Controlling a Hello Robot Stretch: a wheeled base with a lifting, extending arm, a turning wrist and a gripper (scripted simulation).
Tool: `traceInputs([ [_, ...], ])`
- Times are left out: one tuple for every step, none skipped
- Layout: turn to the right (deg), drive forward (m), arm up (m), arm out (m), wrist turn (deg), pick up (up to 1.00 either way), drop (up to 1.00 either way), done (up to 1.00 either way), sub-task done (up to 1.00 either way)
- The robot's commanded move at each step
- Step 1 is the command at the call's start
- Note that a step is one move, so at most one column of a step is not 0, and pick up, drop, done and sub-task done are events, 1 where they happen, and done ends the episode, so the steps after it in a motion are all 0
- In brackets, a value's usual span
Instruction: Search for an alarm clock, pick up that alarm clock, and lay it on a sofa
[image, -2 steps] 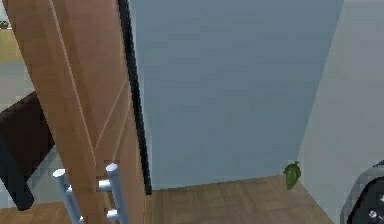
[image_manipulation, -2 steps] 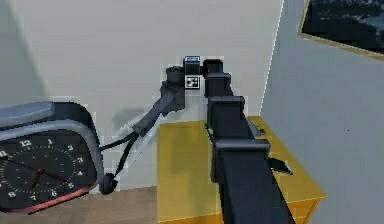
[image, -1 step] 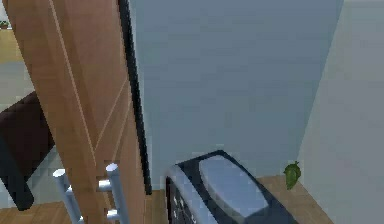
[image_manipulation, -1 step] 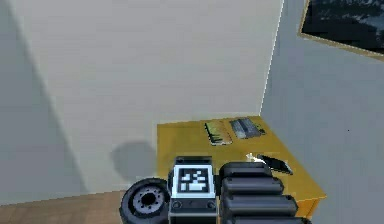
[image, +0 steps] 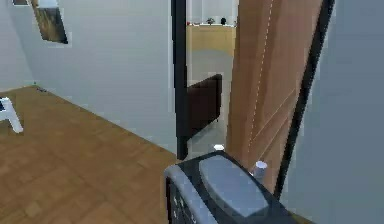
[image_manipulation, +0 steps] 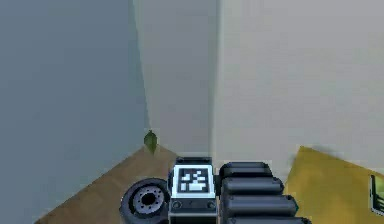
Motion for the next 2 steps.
traceInputs([
  [-33.0, 0.00, 0.00, 0.00, 0.0, 0.00, 0.00, 0.00, 0.00],
  [0.0, 0.65, 0.00, 0.00, 0.0, 0.00, 0.00, 0.00, 0.00],
])
